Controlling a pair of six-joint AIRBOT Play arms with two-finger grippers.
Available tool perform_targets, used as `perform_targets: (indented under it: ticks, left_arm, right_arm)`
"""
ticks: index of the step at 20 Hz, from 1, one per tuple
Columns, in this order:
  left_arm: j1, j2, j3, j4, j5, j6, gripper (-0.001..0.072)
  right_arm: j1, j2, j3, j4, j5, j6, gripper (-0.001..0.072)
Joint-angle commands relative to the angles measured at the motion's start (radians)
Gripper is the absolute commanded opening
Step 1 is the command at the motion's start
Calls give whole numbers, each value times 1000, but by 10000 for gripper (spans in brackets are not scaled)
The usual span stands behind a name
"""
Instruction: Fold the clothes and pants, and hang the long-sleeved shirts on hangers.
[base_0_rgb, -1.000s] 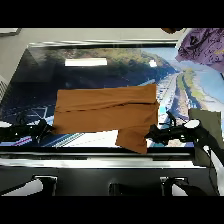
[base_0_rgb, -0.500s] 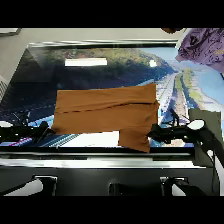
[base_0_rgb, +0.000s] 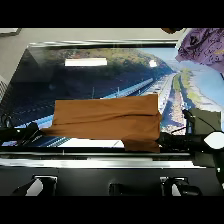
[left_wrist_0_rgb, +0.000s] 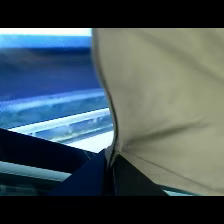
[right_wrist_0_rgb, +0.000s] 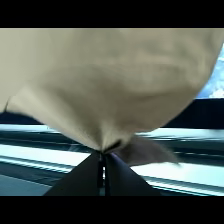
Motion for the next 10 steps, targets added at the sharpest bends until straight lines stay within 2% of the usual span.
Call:
perform_targets:
  ticks: [1,4,7,10]
  left_arm:
    - [-31,35,18,18,58,-32,11]
    - [-68,-8,66,18,170,-51,11]
    - [-122,-108,125,18,232,-52,11]
    - [-175,-227,189,18,288,-52,11]
  right_arm:
    - [0,13,16,-26,-49,3,24]
    - [2,-170,118,-3,-136,-80,24]
    - [1,-391,278,2,-159,-156,24]
    - [2,-569,446,2,-185,-171,24]
